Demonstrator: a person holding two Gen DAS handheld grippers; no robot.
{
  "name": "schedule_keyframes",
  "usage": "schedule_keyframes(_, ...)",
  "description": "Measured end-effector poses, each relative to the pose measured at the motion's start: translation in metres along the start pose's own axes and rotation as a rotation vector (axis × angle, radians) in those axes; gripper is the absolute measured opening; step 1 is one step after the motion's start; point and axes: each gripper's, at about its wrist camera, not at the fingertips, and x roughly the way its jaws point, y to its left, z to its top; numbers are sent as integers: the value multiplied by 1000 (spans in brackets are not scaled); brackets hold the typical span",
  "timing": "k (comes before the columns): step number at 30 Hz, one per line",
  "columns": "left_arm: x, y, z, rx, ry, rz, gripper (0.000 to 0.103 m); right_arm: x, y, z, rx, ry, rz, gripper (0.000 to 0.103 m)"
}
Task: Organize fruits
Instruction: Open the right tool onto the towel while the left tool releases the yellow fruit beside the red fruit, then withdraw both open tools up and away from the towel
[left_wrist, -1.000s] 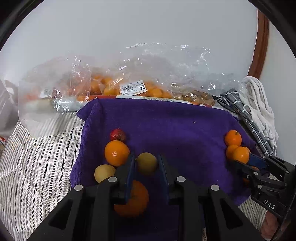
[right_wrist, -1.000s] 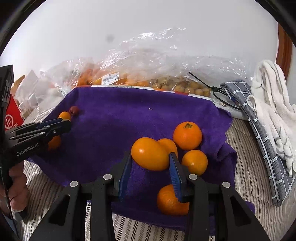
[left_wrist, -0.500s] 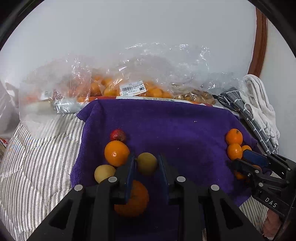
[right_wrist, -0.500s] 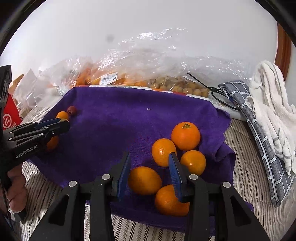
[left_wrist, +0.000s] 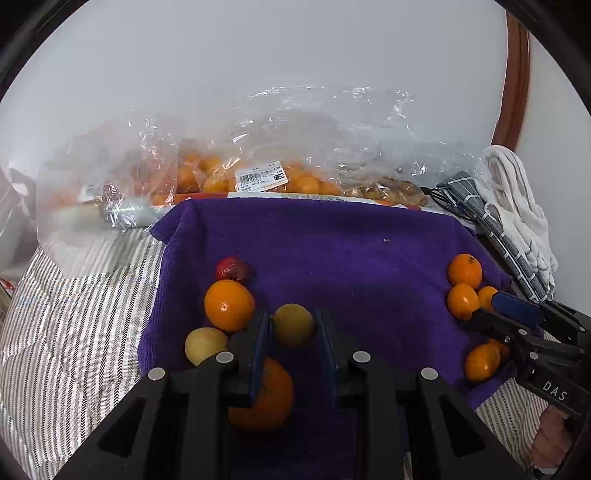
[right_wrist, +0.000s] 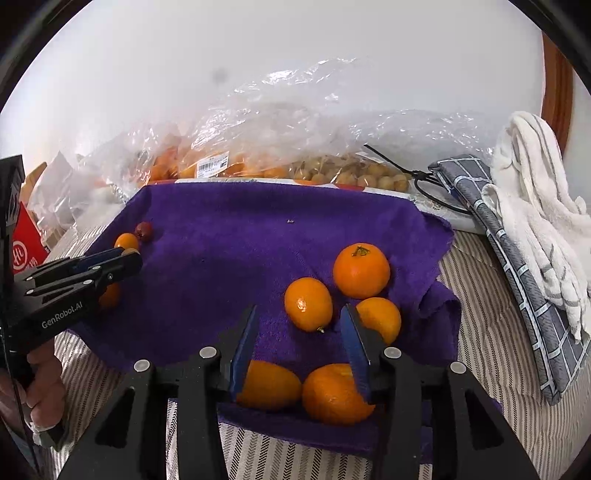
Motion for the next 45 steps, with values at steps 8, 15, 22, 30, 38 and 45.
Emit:
schedule_keyframes(8, -1, 0, 0, 2, 0, -9, 25, -2, -3, 1, 10, -5, 0, 46)
schedule_keyframes(15, -5, -2, 0, 13, -18, -4, 40, -3, -2, 1, 6, -9, -9, 46)
schedule_keyframes(22, -10, -4, 0, 16, -41, -1, 43, -7, -6, 2, 21, -18, -18, 46)
schedule_keyframes(30, -28, -3, 6, 21, -89, 66, 45, -17, -7, 7, 36, -42, -11, 46)
schedule_keyframes(38, -81, -11, -7, 15, -47, 82, 45, -69, -7, 16, 66, -53, -39, 46)
schedule_keyframes(45, -155, -24, -8, 8, -87, 115, 50, -144, -10, 9, 66, -52, -47, 50)
